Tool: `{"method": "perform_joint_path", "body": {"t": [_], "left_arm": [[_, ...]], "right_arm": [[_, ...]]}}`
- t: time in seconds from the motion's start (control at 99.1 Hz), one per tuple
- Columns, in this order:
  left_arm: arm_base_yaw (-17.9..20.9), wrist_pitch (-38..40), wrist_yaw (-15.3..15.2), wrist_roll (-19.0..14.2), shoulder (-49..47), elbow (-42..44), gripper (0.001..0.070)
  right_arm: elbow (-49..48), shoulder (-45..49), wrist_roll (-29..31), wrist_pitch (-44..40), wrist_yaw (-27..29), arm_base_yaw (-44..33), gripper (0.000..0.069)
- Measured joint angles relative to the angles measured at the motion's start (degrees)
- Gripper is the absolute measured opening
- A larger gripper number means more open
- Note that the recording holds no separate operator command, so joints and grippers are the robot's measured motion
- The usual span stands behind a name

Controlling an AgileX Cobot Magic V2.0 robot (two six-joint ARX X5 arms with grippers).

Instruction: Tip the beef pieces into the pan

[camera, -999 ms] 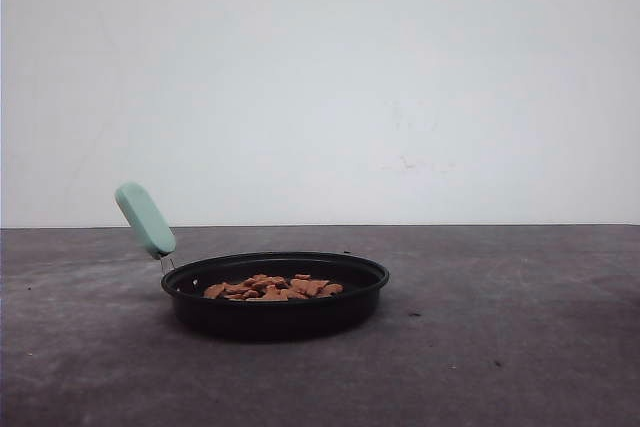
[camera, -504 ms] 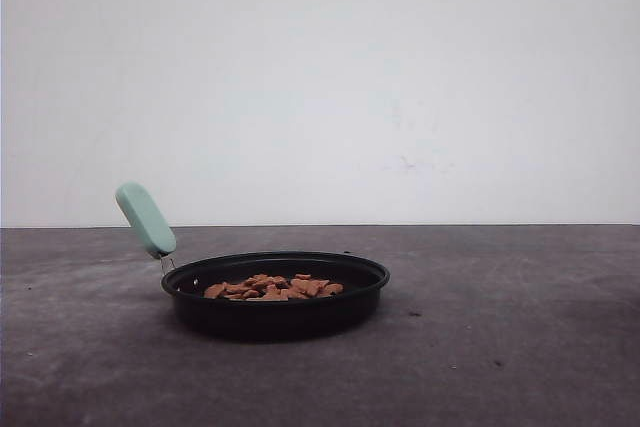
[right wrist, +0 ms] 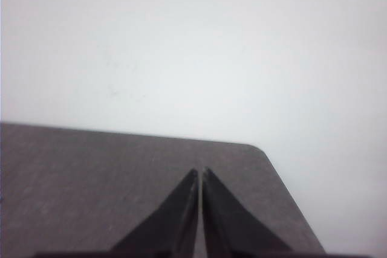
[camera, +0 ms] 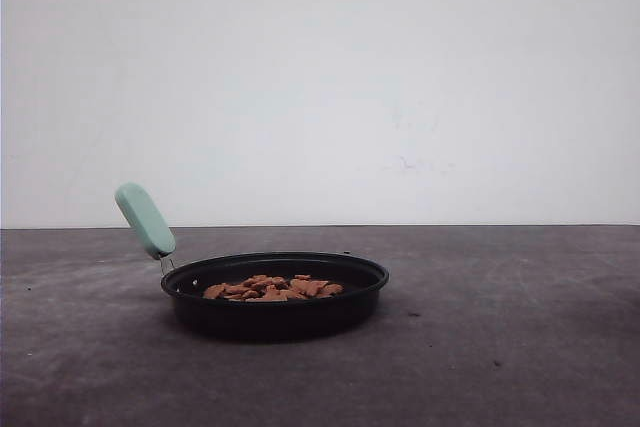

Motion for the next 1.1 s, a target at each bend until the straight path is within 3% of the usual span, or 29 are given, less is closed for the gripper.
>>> {"method": "perform_joint_path", "body": {"t": [0.111,0.313,0.565,1.099], "left_arm": [[0.0,0.0,0.0,0.0,0.0,0.0,0.0024],[0.0,-0.1,0.0,0.0,0.0,0.0,0.0024],[0.0,-0.2,0.0,0.0,-0.1,0.0,0.0024],[0.0,-0.1,0.0,0.0,-0.1,0.0,0.0024]], "right_arm": [[-11.2,-1.3,3.2,8.4,-3.3,-0.4,0.0008],[-24.2,-8.1,6.0,5.8,-10.7,-1.4,0.0008],[-28.8,-8.2,6.5,6.2,-14.6,-1.2,0.0008],[-29.4,-8.2,6.6,8.2,-14.6,-0.5,0.0007]]}}
